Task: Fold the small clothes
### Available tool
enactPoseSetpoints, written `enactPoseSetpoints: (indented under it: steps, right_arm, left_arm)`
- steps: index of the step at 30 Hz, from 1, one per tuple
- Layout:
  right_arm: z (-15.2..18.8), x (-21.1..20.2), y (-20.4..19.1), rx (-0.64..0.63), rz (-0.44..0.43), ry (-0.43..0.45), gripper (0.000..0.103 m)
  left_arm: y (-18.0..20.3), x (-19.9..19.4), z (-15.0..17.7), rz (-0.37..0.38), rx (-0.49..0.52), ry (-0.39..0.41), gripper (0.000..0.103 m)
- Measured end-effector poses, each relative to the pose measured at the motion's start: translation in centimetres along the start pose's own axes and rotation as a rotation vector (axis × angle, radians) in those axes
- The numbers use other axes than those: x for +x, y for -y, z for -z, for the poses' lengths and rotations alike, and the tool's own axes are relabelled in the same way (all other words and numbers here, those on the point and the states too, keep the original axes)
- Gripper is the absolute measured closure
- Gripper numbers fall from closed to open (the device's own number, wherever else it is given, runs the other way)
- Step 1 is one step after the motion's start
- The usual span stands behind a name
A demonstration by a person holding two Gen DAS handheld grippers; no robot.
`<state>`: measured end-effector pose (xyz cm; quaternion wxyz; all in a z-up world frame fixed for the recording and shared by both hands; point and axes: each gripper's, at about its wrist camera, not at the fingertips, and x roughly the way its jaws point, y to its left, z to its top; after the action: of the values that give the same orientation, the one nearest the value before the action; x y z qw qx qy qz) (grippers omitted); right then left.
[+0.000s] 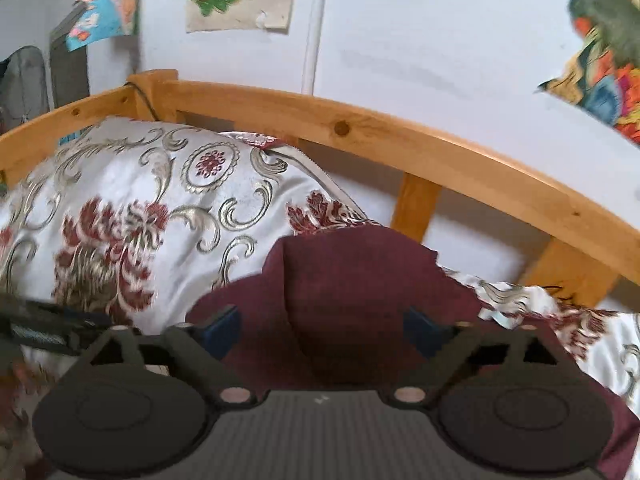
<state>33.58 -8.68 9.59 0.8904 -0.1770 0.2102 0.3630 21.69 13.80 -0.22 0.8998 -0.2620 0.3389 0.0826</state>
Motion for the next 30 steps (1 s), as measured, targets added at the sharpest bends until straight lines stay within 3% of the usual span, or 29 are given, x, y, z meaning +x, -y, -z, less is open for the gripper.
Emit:
enactPoseSetpoints:
  steps: [6, 12, 14, 18, 24, 30]
  right_arm:
    - [2.3, 1.5, -0.4, 0.074, 0.0, -0.024, 0.007]
    - [1.0, 5.9, -1.8, 0.057, 0.035, 0.037, 0.0]
    - [0.5, 8.0, -2.4, 0.056, 0.066, 0.044, 0.0]
    - [-0.2, 11.7, -3.4, 0.033, 0.164, 0.079, 0.0]
    - [0.0, 16.9, -4.6, -0.087, 0.236, 0.006, 0.0]
    - [-0.1, 12.3, -3.4, -0.055, 0.236, 0.086, 0.0]
  left_arm:
    - [-0.7, -4.3, 3.4, -0.062, 0.072, -0.015, 0.007]
    - [-3.3, -4.8, 6.4, -0.023, 0.045, 0.11, 0.004]
    - [-3.3, -3.8, 6.5, -0.03, 0.031, 0.079, 0.004]
    - [-3.1, -2.1, 6.5, 0.04, 0.035, 0.013, 0.004]
    - [-1.9, -1.2, 7.3, 0.051, 0.111, -0.004, 0.004]
    - [-1.6, -1.5, 7.3, 0.075, 0.131, -0.001, 0.004]
